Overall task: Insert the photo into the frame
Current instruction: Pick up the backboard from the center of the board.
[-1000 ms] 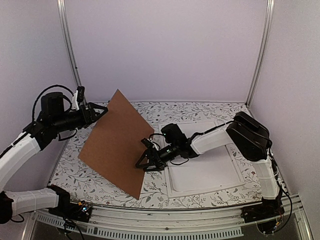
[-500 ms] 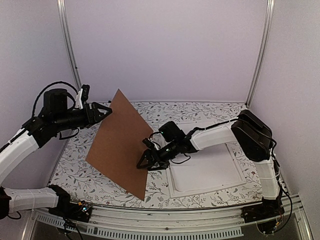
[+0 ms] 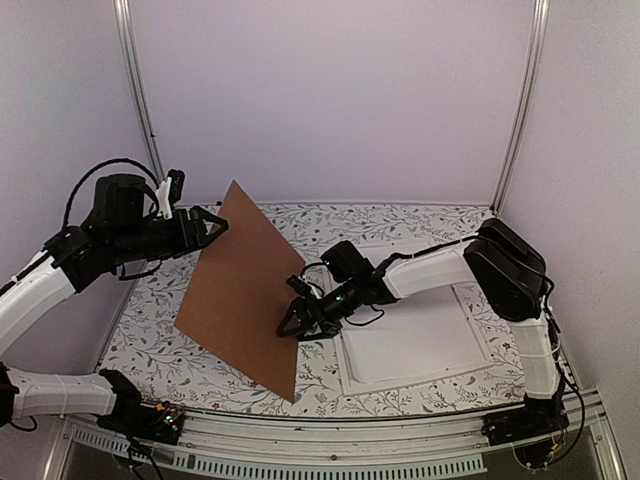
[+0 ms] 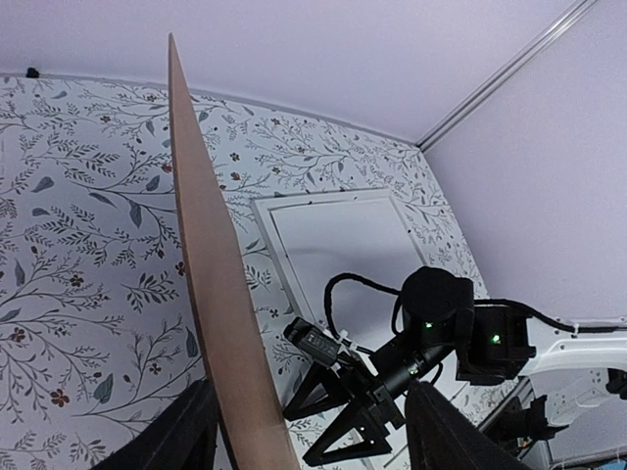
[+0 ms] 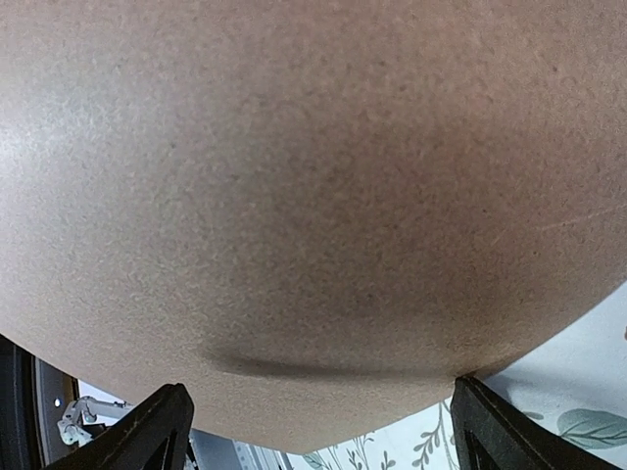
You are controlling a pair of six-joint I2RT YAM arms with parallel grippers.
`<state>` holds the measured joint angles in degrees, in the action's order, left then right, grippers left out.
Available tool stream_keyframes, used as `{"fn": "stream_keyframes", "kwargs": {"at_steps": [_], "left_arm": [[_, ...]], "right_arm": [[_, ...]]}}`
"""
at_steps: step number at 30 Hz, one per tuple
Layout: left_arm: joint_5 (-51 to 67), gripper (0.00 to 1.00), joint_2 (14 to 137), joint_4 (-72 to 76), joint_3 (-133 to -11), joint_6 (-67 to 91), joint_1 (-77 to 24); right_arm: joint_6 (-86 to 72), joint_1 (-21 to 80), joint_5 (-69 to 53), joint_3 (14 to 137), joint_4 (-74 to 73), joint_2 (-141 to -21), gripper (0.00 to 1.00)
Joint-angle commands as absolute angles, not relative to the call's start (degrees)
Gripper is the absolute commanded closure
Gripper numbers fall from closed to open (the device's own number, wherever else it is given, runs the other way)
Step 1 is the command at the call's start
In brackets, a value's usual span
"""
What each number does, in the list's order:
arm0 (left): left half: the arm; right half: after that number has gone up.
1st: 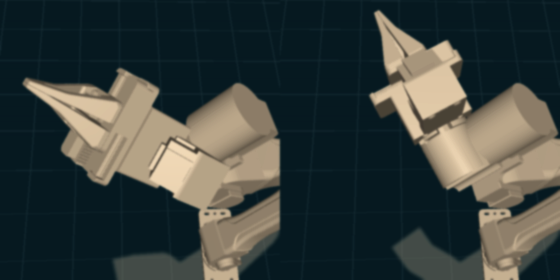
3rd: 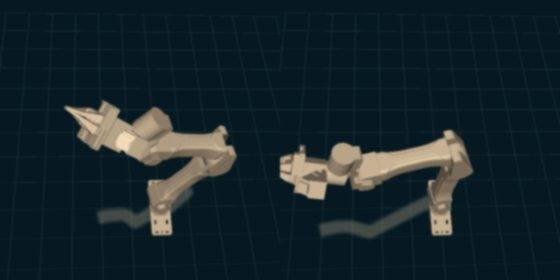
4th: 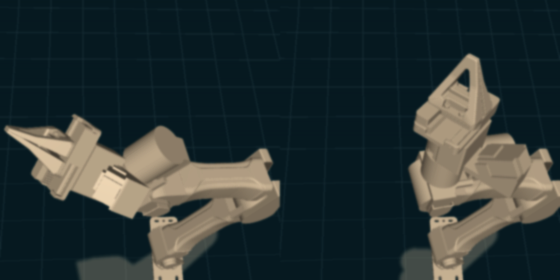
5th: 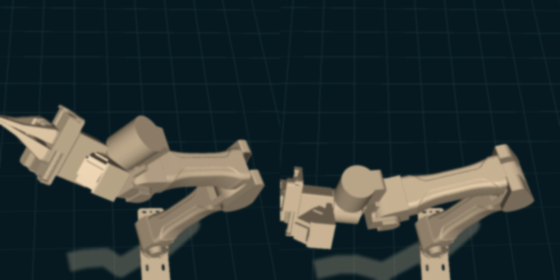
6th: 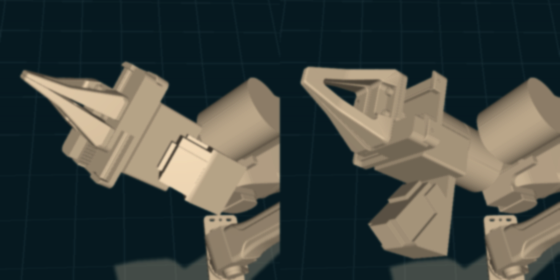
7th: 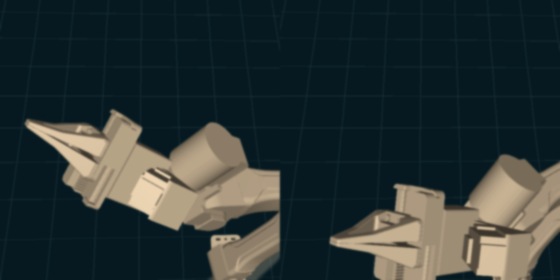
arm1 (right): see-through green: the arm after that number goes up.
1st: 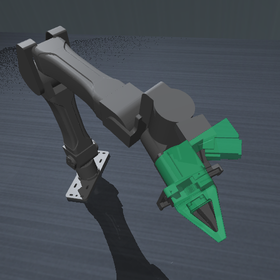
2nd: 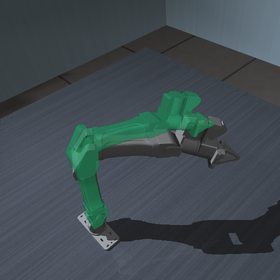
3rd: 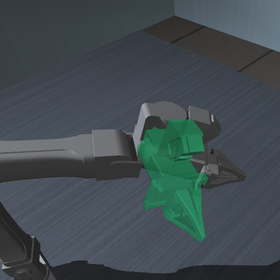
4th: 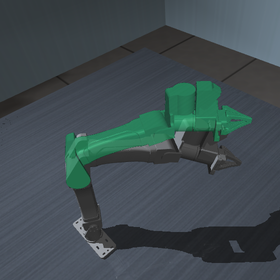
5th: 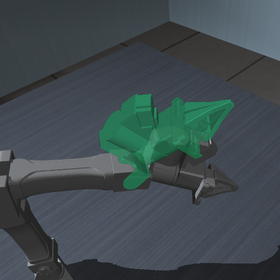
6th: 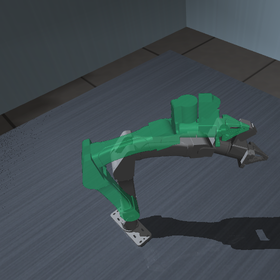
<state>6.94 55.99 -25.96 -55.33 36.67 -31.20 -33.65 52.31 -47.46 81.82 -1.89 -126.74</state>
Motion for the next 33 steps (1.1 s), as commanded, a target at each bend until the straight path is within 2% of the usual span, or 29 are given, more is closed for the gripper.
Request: {"fn": "stream_keyframes", "kwargs": {"at_steps": [1,17,33], "left_arm": [[10.9,0.32,57.55,-32.85,-51.53,38.29,-33.84],[16.48,0.31,57.68,-22.63,-49.97,43.95,-33.86],[17.41,0.34,56.44,-21.3,-48.74,40.42,-34.13]], "right_arm": [[-33.04,51.86,-48.76,80.96,3.22,-126.25,0.03],[-32.67,52.32,-40.32,82.61,-3.12,-126.14,0.03],[-26.92,52.42,-48.46,79.55,5.78,-126.15,0.05]]}}
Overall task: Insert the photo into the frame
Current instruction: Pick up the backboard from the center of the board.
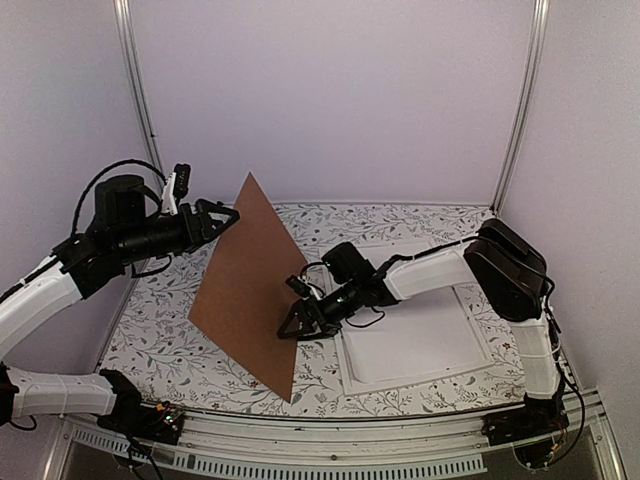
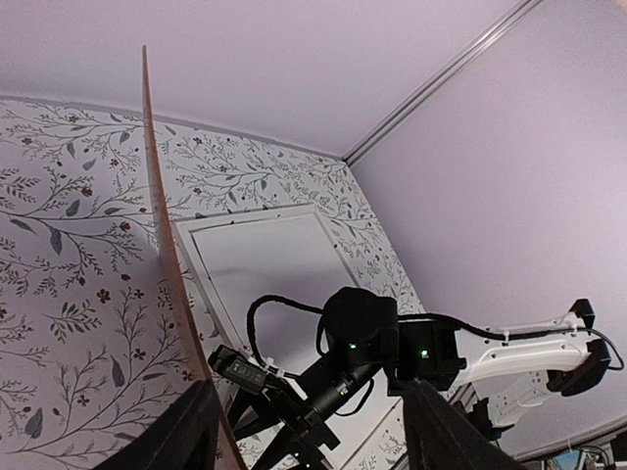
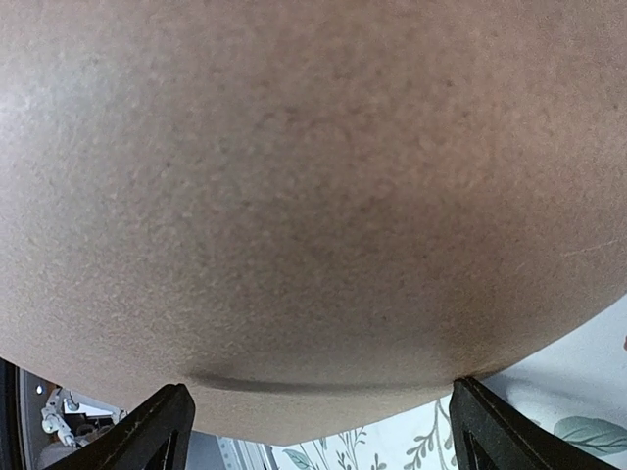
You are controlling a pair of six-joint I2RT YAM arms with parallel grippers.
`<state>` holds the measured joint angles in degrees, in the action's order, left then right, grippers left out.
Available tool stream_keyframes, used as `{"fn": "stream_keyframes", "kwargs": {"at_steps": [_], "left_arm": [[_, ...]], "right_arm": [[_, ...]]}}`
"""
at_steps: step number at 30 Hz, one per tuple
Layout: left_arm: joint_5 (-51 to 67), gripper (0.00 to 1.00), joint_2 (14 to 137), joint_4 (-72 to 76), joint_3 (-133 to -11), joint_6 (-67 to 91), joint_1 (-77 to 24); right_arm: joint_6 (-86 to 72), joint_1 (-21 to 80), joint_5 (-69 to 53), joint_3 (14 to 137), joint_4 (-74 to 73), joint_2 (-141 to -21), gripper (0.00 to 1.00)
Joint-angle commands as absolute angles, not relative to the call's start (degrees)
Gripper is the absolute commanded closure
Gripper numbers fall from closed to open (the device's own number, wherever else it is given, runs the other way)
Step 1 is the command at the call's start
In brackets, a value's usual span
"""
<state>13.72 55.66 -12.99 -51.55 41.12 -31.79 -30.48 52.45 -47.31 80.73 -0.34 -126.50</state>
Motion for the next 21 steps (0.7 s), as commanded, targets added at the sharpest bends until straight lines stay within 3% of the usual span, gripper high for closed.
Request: {"fn": "stream_keyframes", "kwargs": {"at_steps": [1,10,21], "left_arm": [[16.51,0.34,56.42,-22.16,-48.88,40.08,-34.23],[10.21,0.34,57.39,-25.25,-49.3,38.33,-36.78],[12.61,0.33,56.02,-20.37,-48.9,38.75,-37.53]], "right_arm": [[-26.75,52.39,-48.86,79.54,6.06,-126.08,0.05],[-29.14,52.56,-53.22,79.15,12.59,-125.97,0.05],[-35.68,54.76,-55.59,82.69,19.07,-129.82,0.05]]}}
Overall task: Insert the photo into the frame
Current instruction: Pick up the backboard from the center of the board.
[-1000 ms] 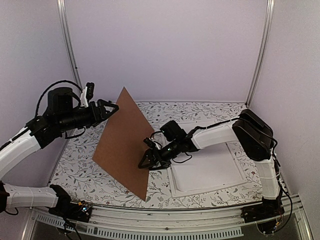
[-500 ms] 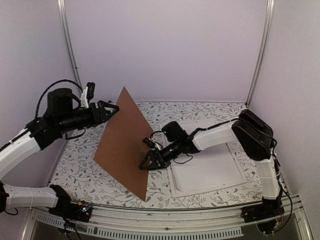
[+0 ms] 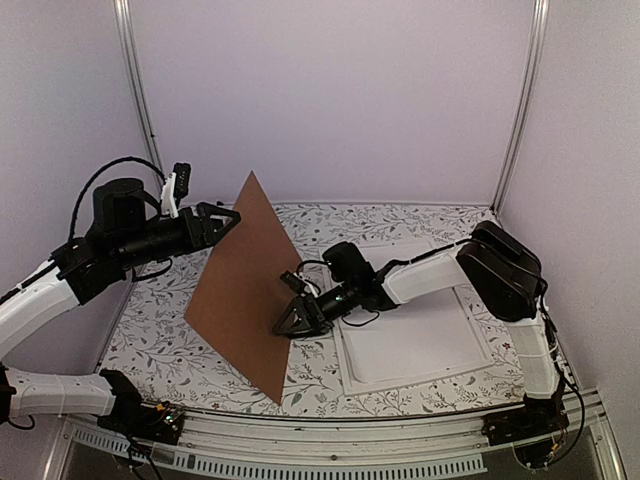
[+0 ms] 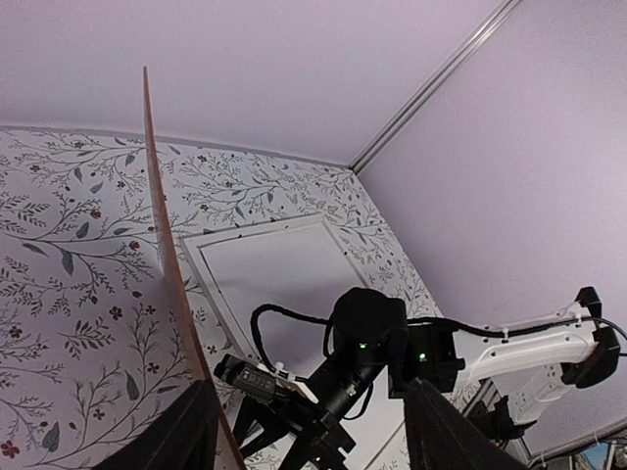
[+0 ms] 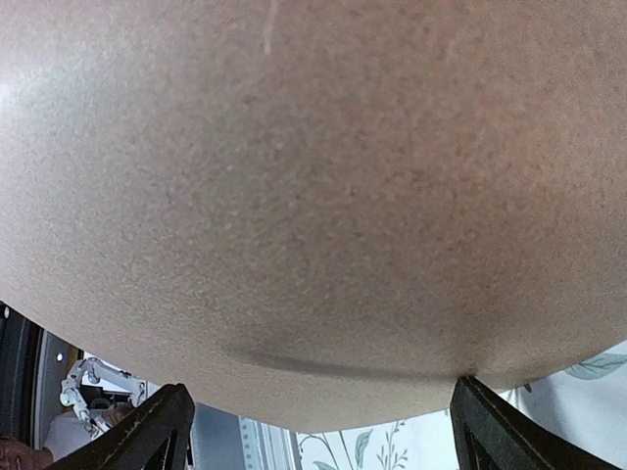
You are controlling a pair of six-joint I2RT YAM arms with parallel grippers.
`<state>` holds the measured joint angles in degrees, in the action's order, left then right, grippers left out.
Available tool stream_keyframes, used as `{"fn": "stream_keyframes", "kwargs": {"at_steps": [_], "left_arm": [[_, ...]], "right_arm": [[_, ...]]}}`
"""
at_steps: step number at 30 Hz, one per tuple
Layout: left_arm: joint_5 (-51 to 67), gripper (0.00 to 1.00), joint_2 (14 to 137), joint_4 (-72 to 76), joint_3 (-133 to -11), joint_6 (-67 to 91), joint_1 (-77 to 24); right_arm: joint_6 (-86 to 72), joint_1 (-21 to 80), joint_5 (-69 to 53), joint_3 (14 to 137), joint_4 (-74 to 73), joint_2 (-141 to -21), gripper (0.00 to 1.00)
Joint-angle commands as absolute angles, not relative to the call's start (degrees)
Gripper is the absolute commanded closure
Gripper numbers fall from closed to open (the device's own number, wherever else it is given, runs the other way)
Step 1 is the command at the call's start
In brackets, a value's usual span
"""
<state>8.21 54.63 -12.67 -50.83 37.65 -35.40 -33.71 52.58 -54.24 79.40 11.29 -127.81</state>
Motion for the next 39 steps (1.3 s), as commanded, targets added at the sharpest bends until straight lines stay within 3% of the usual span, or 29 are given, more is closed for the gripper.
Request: {"fn": "stream_keyframes", "kwargs": {"at_steps": [1,10,21,30,33,39], "left_arm": [[12.37,0.33,56.11,-20.77,-49.14,38.84,-37.53],[11.04,0.33,56.54,-23.18,-51.33,38.94,-37.62],[1.21,0.34,59.29,-36.11,-55.0,41.45,-38.04],[2.79,0.38,60.04,-36.23,-54.67,41.98,-38.39],[2.72,0.41,60.14,-36.66,-55.25,41.81,-38.39],[0.16,0.59,61.89,-43.77,-60.54,40.75,-38.32]], "right_arm": [[-36.03,54.98,-55.55,83.16,19.3,-130.25,0.05],[-37.83,55.46,-54.2,86.04,19.55,-131.38,0.04],[-36.79,53.44,-46.94,85.87,10.52,-126.62,0.04],[-36.47,53.45,-45.76,87.53,8.46,-128.56,0.05],[-36.4,53.47,-45.79,87.39,8.31,-128.96,0.05],[-33.84,53.36,-44.35,88.02,3.77,-128.13,0.05]]}}
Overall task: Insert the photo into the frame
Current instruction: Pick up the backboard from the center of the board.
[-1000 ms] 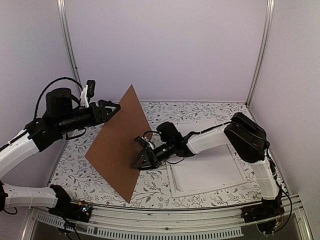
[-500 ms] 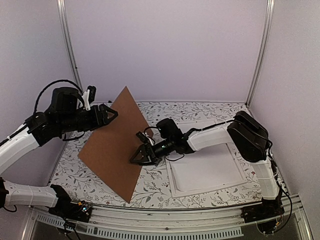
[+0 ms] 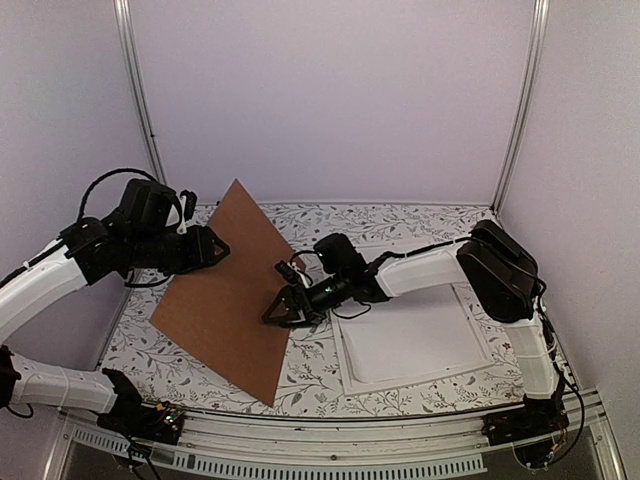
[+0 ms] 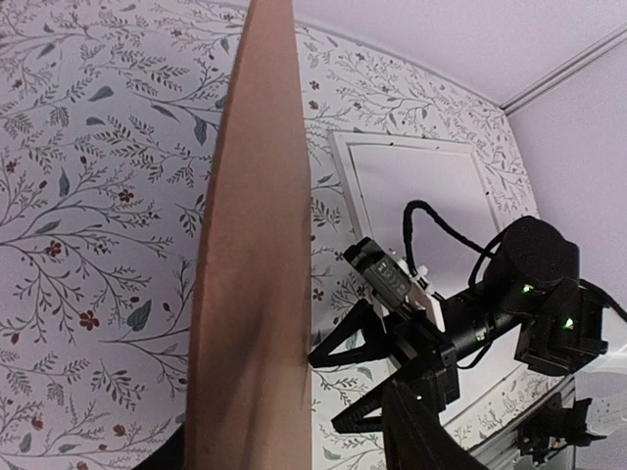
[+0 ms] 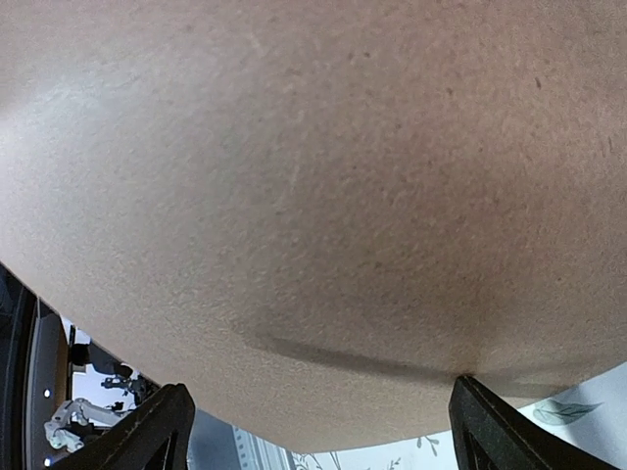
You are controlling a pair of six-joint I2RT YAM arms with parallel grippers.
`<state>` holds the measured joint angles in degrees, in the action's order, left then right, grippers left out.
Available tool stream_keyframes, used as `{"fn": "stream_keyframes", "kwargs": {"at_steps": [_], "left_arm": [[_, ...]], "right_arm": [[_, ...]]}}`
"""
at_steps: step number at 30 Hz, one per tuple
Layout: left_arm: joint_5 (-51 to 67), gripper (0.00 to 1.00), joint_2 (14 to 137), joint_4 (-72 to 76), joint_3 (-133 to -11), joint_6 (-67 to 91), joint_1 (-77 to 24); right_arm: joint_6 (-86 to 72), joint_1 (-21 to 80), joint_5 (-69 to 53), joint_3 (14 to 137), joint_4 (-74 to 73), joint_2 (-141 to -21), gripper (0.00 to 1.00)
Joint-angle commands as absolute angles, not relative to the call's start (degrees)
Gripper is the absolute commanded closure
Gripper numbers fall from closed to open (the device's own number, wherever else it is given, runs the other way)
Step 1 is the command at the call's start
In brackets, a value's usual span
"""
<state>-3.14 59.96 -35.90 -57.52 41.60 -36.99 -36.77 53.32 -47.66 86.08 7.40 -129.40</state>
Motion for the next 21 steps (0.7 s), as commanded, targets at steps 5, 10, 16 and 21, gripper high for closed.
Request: {"fn": "stream_keyframes", "kwargs": {"at_steps": [5,10,16,21], "left_arm": [[0.17,0.74,62.56,-47.66,-63.03,39.71,-38.3],[0.18,0.8,62.88,-48.97,-63.9,39.45,-38.21],[0.4,0.64,63.15,-49.41,-65.08,39.11,-37.87],[1.96,0.52,63.37,-49.31,-65.99,39.12,-37.33]], "right_arm": [[-30.82,53.37,-42.76,89.14,-1.66,-127.16,0.05],[-29.02,53.35,-41.91,89.08,-3.76,-126.74,0.05],[-28.87,53.36,-41.78,88.68,-4.08,-127.0,0.06],[-28.74,53.36,-41.77,88.13,-3.95,-126.75,0.07]]}}
